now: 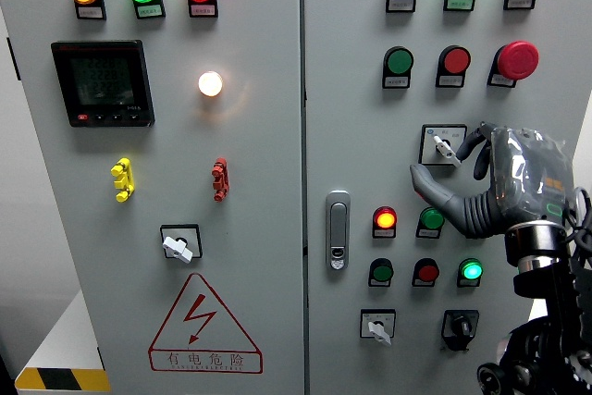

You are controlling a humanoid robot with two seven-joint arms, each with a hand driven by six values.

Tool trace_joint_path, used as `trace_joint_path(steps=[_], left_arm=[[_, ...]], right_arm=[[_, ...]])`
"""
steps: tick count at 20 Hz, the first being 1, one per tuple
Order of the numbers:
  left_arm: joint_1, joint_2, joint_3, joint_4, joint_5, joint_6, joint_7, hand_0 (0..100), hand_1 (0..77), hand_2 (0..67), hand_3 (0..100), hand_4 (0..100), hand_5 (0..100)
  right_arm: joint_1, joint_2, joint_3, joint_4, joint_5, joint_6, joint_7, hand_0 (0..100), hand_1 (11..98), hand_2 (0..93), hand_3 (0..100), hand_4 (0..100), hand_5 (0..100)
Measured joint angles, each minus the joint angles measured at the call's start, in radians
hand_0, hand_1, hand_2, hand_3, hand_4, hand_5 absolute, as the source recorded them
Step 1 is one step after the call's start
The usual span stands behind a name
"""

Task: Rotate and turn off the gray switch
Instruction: 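Pinch the white switch handle between right thumb and fingers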

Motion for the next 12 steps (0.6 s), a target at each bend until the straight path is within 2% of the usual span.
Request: trace_joint_path(steps=[7,12], left_arm=[[-0.001,0.000,0.000,0.000,0.000,0.000,0.000,85,0.0,13.4,19,8,11],[0.000,0.000,0.000,0.000,0.000,0.000,0.000,85,0.0,13.4,19,8,11]], right_arm=[[0.003,0.0000,0.000,-0.003,0.000,0.002,0.000,0,36.2,66.6,90,100,100],[0.006,0.0000,0.000,-0.009,0.000,0.004,0.000,23,35.7,67.0,90,100,100]])
